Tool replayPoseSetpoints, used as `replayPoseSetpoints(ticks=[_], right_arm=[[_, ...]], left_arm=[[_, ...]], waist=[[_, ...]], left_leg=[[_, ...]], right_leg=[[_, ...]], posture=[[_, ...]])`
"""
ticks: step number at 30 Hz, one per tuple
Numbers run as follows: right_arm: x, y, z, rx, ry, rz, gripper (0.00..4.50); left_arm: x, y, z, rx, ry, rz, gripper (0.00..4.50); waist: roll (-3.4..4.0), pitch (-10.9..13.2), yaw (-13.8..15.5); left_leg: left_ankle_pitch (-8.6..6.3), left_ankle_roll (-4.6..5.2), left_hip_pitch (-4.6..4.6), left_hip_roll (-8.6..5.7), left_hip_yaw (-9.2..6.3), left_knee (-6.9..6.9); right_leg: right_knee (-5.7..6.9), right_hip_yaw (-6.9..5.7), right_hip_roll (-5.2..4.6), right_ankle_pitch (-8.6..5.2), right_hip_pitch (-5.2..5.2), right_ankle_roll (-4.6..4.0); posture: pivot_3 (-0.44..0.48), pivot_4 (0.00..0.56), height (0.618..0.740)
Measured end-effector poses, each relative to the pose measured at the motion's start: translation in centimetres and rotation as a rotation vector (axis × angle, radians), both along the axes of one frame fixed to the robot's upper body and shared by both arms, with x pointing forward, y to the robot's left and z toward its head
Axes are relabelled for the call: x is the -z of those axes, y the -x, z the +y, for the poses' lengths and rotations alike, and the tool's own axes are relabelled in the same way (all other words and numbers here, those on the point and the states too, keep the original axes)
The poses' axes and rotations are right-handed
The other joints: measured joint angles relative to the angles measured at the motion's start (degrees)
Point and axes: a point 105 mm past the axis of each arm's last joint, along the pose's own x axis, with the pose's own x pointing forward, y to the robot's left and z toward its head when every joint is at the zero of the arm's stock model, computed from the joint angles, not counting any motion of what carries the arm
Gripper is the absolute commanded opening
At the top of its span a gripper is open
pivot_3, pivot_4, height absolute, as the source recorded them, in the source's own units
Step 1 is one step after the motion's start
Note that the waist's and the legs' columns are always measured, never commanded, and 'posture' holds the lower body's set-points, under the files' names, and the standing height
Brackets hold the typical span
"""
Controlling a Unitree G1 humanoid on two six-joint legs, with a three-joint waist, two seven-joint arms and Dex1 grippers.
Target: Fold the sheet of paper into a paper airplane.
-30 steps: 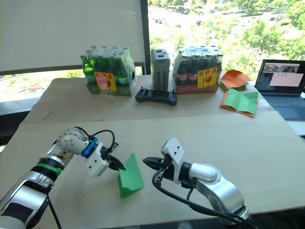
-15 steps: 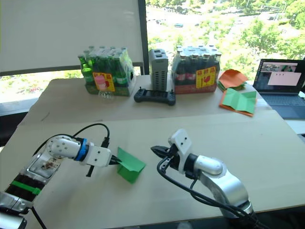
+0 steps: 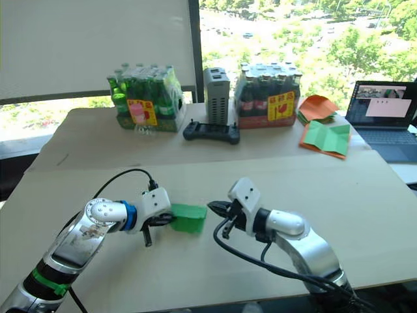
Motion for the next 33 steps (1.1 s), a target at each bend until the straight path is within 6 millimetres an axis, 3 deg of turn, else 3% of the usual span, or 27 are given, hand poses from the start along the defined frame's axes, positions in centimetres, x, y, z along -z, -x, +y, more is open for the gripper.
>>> replayPoseSetpoints(ticks=[1,5,11,14,15,19,24,28,33], right_arm=[[0.0,0.0,0.0,-0.005,0.003,0.001,0.00],[0.1,0.1,0.0,-0.020,0.018,-0.005,1.30],[0.3,1.1,1.0,-0.103,0.039,-0.029,3.37],[0.8,2.0,2.5,-0.161,0.089,-0.123,4.41],[1.4,2.4,3.1,-0.182,0.120,-0.163,4.46],[2.1,2.4,4.1,-0.174,0.151,-0.256,4.46],[2.5,1.8,3.7,-0.140,0.189,-0.314,4.46],[3.5,0.8,3.4,-0.112,0.223,-0.298,3.29],[4.7,-0.8,4.6,-0.127,0.284,-0.327,1.46]], left_arm=[[-0.1,0.1,-0.1,0.005,-0.002,-0.005,1.86],[-0.3,0.4,-0.1,0.026,0.014,-0.006,3.15],[-3.9,2.1,0.6,0.072,0.175,0.006,3.15],[-4.7,3.0,2.6,0.039,0.247,0.075,3.15],[-4.9,3.1,3.6,0.013,0.265,0.097,3.15],[-4.8,3.0,5.9,-0.081,0.319,0.121,3.15],[-4.3,3.7,5.8,-0.108,0.424,0.151,3.15],[-4.8,4.9,5.2,-0.107,0.563,0.171,3.15],[-5.5,4.4,5.5,-0.158,0.588,0.119,3.15]], waist=[[0.00,0.0,0.1],[0.00,0.0,0.5],[0.00,0.0,0.4],[0.01,0.0,0.1],[0.01,0.0,0.0],[0.01,0.0,0.2],[0.00,0.0,0.4],[0.00,0.0,0.1],[0.00,0.0,0.0]], left_leg=[[0.00,0.00,0.00,0.00,0.01,0.01],[0.00,0.00,0.00,0.00,0.02,0.01],[-0.01,-0.01,0.00,0.07,0.06,-0.04],[-0.01,-0.02,0.05,0.09,0.10,-0.07],[-0.01,-0.03,0.06,0.09,0.10,-0.09],[-0.01,-0.03,0.10,0.04,0.19,-0.05],[-0.01,-0.03,0.11,0.07,0.23,-0.06],[-0.03,-0.06,0.19,0.20,0.35,-0.09],[-0.11,-0.18,0.53,0.45,0.64,-0.17]], right_leg=[[-0.01,0.01,0.00,0.00,0.00,0.00],[-0.06,0.03,0.00,0.00,0.00,0.00],[-0.07,0.05,0.02,0.00,-0.08,0.00],[-0.01,0.07,0.05,0.00,-0.10,0.00],[-0.01,0.08,0.06,0.00,-0.13,-0.01],[-0.04,0.16,0.05,0.00,-0.09,-0.01],[-0.04,0.20,0.06,0.00,-0.10,-0.01],[-0.04,0.34,0.19,-0.01,-0.11,-0.02],[-0.09,0.76,0.49,-0.03,-0.04,-0.10]], posture=[[0.000,0.150,0.719],[0.000,0.150,0.719],[0.000,0.150,0.719],[0.000,0.150,0.719],[0.000,0.150,0.719],[0.000,0.150,0.719],[0.000,0.150,0.719],[0.000,0.150,0.719],[0.000,0.150,0.719]])
